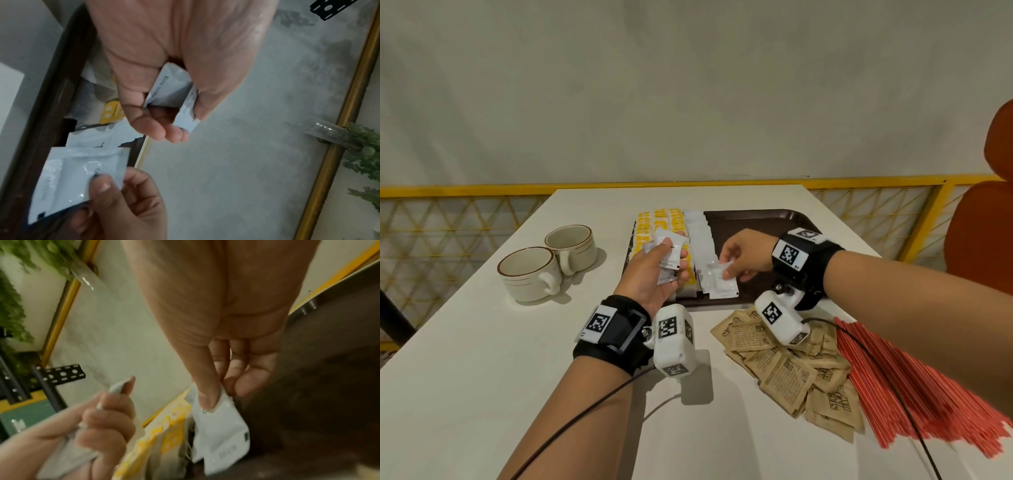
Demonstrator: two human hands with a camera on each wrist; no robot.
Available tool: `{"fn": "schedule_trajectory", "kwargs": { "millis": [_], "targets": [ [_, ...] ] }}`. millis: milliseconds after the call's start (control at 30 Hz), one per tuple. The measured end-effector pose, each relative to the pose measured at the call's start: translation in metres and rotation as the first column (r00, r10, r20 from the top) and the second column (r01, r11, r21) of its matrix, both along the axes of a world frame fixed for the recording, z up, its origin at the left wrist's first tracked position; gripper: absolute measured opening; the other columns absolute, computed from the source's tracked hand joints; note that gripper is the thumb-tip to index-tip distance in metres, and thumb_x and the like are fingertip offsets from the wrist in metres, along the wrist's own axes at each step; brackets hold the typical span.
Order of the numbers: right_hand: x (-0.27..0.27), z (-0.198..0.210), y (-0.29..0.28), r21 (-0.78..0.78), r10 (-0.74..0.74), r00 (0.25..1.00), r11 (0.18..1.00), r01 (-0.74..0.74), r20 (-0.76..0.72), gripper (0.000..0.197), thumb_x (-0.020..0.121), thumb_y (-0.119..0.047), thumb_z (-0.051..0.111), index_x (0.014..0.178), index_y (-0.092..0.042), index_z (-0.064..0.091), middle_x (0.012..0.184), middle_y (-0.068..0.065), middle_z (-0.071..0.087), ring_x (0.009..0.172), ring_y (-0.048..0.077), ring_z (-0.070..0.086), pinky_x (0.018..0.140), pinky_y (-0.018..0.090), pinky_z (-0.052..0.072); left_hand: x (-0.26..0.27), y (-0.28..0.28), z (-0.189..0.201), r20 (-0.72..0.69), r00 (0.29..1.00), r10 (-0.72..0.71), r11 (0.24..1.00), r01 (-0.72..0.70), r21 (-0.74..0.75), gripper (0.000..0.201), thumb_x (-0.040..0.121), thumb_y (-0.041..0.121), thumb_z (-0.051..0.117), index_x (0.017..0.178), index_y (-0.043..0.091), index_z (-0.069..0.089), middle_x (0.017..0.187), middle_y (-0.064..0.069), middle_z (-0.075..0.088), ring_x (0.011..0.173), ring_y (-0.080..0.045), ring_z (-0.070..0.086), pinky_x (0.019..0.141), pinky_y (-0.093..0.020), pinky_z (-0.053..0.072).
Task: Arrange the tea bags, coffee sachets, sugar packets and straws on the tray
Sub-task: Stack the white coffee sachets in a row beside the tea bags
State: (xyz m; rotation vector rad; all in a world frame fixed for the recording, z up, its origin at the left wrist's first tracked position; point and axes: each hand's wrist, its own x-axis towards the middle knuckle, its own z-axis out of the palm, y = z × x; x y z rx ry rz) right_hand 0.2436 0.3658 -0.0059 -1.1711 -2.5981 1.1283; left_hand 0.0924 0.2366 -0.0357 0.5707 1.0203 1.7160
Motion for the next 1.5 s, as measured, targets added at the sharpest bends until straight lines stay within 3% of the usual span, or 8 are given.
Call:
{"fn": "schedule_trajectory", "kwargs": {
  "millis": [167, 367, 567, 1000, 1067, 1133, 1233, 1500],
  "targets": [
    [-0.012, -0.011, -0.003, -0.016, -0.057, 0.998, 0.998, 0.057, -0.002, 0.025, 0.076, -0.004, 0.078, 0.093, -0.004, 0.060, 0.082, 0.007, 0.060, 0.067, 0.016, 0.064, 0.056, 0.024, 0.058, -0.001, 0.000, 0.000, 0.002, 1.000, 0.011, 1.000, -0.011, -0.009, 0.015, 0.098, 0.019, 0.048, 0.105, 0.008, 0.055, 0.075, -0.008, 0.061, 0.057, -0.015, 0.056, 0.049, -0.024, 0.048],
    [-0.011, -0.001, -0.002, 0.006, -0.101, 0.994, 0.995, 0.100, 0.042, 0.031, 0.075, -0.013, 0.081, 0.077, -0.009, 0.050, 0.076, 0.013, 0.059, 0.070, 0.023, 0.061, 0.067, 0.035, 0.060, -0.001, 0.000, 0.001, 0.013, 1.000, 0.006, 1.000, -0.006, -0.009, 0.013, 0.098, 0.018, 0.047, 0.102, 0.009, 0.056, 0.075, -0.008, 0.060, 0.057, -0.015, 0.055, 0.049, -0.024, 0.048],
    [-0.011, -0.006, -0.007, -0.078, -0.108, 0.994, 0.991, 0.108, -0.002, 0.021, 0.076, -0.001, 0.077, 0.081, -0.007, 0.057, 0.078, 0.012, 0.067, 0.058, 0.016, 0.069, 0.058, 0.022, 0.058, 0.000, -0.001, 0.001, 0.009, 1.000, 0.010, 1.000, -0.010, -0.008, 0.014, 0.099, 0.019, 0.047, 0.102, 0.008, 0.055, 0.076, -0.008, 0.060, 0.057, -0.015, 0.055, 0.048, -0.024, 0.048],
    [-0.012, -0.002, -0.009, -0.100, -0.172, 0.985, 0.981, 0.168, -0.026, 0.012, 0.081, -0.002, 0.073, 0.078, -0.005, 0.061, 0.086, 0.015, 0.066, 0.075, 0.021, 0.066, 0.070, 0.028, 0.060, -0.001, -0.001, 0.001, 0.008, 1.000, 0.018, 1.000, -0.018, -0.007, 0.014, 0.099, 0.019, 0.047, 0.102, 0.008, 0.056, 0.073, -0.007, 0.061, 0.056, -0.015, 0.055, 0.048, -0.024, 0.048],
    [-0.016, -0.005, -0.005, -0.092, -0.245, 0.967, 0.967, 0.238, -0.073, 0.005, 0.085, 0.000, 0.067, 0.086, -0.004, 0.064, 0.095, 0.017, 0.064, 0.088, 0.027, 0.065, 0.084, 0.037, 0.057, -0.002, -0.001, 0.000, 0.021, 1.000, 0.019, 1.000, -0.019, -0.008, 0.015, 0.099, 0.018, 0.047, 0.103, 0.007, 0.055, 0.072, -0.007, 0.061, 0.056, -0.015, 0.055, 0.048, -0.024, 0.048],
    [-0.021, -0.010, -0.002, -0.077, -0.258, 0.963, 0.964, 0.253, -0.071, 0.022, 0.085, 0.001, 0.063, 0.107, -0.001, 0.064, 0.101, 0.014, 0.062, 0.094, 0.027, 0.062, 0.091, 0.040, 0.054, -0.002, -0.001, 0.000, 0.027, 0.999, 0.021, 1.000, -0.021, -0.010, 0.015, 0.099, 0.018, 0.047, 0.103, 0.006, 0.055, 0.072, -0.007, 0.060, 0.057, -0.016, 0.055, 0.048, -0.024, 0.048],
    [-0.027, -0.015, -0.006, -0.123, -0.211, 0.977, 0.971, 0.204, -0.044, 0.041, 0.081, 0.001, 0.058, 0.122, 0.002, 0.059, 0.104, 0.016, 0.062, 0.090, 0.025, 0.059, 0.087, 0.037, 0.053, -0.002, -0.002, 0.000, 0.026, 0.999, 0.024, 1.000, -0.024, -0.008, 0.015, 0.099, 0.018, 0.047, 0.103, 0.006, 0.055, 0.072, -0.008, 0.060, 0.057, -0.016, 0.055, 0.048, -0.024, 0.048],
    [-0.028, -0.012, -0.012, -0.155, -0.229, 0.973, 0.962, 0.223, -0.025, 0.044, 0.083, 0.004, 0.053, 0.126, 0.008, 0.049, 0.129, 0.029, 0.053, 0.119, 0.042, 0.054, 0.085, 0.038, 0.050, -0.003, 0.000, -0.002, 0.028, 0.999, 0.016, 1.000, -0.016, 0.001, 0.014, 0.099, 0.018, 0.047, 0.103, 0.008, 0.056, 0.073, -0.007, 0.061, 0.057, -0.015, 0.055, 0.049, -0.025, 0.049]
  ]
}}
